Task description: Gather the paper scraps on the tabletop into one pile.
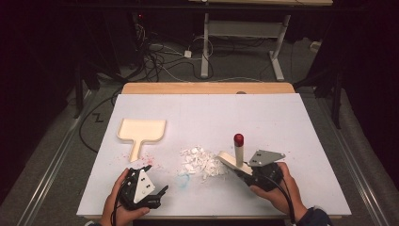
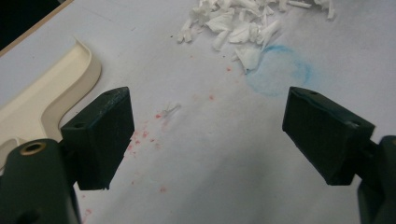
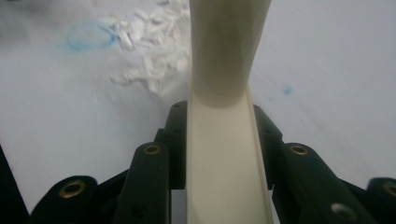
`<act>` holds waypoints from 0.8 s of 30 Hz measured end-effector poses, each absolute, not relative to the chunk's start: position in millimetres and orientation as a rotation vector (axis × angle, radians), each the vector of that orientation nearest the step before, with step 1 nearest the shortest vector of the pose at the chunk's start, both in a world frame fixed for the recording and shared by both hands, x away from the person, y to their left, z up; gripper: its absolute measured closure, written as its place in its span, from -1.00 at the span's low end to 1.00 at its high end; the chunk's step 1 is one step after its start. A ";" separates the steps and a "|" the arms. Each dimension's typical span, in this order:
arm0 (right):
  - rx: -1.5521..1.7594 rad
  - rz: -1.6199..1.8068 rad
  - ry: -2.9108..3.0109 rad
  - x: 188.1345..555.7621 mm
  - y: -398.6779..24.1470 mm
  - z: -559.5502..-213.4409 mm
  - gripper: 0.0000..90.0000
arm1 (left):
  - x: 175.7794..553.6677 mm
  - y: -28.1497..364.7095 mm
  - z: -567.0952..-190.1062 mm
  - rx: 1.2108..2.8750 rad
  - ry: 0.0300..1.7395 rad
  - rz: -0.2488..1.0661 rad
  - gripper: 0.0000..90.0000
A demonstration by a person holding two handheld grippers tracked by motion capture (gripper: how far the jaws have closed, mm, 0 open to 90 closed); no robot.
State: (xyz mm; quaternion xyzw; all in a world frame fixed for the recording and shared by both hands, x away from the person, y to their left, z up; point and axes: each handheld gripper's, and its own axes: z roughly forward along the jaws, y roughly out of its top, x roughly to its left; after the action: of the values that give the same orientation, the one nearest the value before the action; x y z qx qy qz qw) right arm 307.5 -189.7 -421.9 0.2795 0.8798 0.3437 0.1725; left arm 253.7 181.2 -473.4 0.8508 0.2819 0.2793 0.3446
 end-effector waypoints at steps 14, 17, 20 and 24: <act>0.738 1.125 2.402 315.3 -179.2 -396.4 0.50 | 252.7 182.7 -473.6 2.208 0.734 0.727 -0.64; 0.743 1.136 2.399 308.6 -198.5 -391.9 0.50 | 252.1 181.9 -474.2 2.212 0.738 0.730 -0.65; 0.755 1.114 2.410 300.6 -217.1 -388.7 0.50 | 252.3 181.2 -474.8 2.221 0.738 0.727 -0.64; 0.761 1.090 2.476 291.7 -229.9 -395.0 0.50 | 252.7 179.9 -475.9 2.232 0.735 0.724 -0.65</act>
State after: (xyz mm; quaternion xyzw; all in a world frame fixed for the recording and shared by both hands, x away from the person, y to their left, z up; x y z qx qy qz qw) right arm 291.7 -229.9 -395.0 0.2671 0.8690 0.3826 0.1646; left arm 252.7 179.9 -475.9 0.8555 0.2816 0.2773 0.3346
